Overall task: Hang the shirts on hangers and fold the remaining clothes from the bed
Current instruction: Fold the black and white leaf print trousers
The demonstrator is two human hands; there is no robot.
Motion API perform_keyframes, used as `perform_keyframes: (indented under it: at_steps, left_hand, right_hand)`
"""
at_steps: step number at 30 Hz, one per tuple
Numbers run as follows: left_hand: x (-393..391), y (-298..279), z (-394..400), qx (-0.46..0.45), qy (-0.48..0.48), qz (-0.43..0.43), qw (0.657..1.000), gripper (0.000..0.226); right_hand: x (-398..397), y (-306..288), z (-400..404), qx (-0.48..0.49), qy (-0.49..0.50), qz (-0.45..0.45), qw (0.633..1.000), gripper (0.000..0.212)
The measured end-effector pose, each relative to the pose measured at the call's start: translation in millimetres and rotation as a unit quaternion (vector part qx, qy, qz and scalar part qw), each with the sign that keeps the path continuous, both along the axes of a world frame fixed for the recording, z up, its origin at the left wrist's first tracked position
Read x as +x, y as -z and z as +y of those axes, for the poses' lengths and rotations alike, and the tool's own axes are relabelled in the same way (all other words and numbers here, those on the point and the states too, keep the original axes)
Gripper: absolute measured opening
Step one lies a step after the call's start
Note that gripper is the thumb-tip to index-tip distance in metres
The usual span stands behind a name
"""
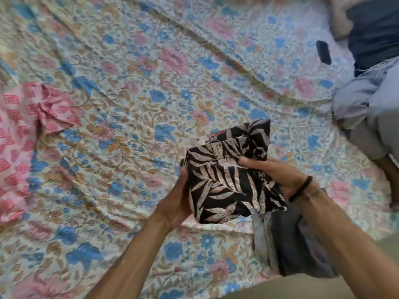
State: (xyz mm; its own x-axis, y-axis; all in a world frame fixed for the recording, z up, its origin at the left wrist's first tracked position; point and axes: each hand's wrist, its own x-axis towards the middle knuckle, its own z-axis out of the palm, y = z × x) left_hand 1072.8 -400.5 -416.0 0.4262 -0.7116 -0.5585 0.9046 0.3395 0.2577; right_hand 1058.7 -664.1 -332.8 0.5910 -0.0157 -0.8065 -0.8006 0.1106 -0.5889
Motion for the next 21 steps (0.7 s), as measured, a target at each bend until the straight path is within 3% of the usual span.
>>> perform_keyframes:
  at_steps: [2,5,8,12,15,17,19,21]
  left_hand:
    - [14,5,-47,0.072,-0.007,-0.073,0.995,0.046]
    - [31,33,-107,0.181,-0.025,-0.144,0.972,0.048]
    - [41,75,-147,0.298,-0.009,-0.145,0.943,0.043]
    - [41,130,-172,0.446,0.086,-0.185,0.871,0.052]
    - [37,130,-177,0.491,0.11,-0.229,0.833,0.059]
    - [34,120,-176,0.528,0.111,-0.261,0.801,0.061]
    - [30,110,-169,0.56,0.106,-0.282,0.772,0.075]
    - [26,107,-157,0.572,0.072,-0.295,0.762,0.088]
  right_hand:
    - [0,8,-44,-0.001,0.026,0.003,1.0,0.04]
    - [12,38,-105,-0.037,0.023,-0.004,0.999,0.046]
    - [30,110,-156,-0.133,0.023,0.013,0.991,0.041]
    - [36,210,-204,-0.271,0.071,0.017,0.96,0.051]
    - [35,220,-215,-0.265,0.099,0.041,0.958,0.056]
    - [30,205,-206,-0.307,0.097,0.031,0.946,0.047]
    - [22,190,-184,-0.433,0.097,0.0,0.896,0.029]
    - [15,177,-149,-0.569,0.052,-0.124,0.811,0.035]
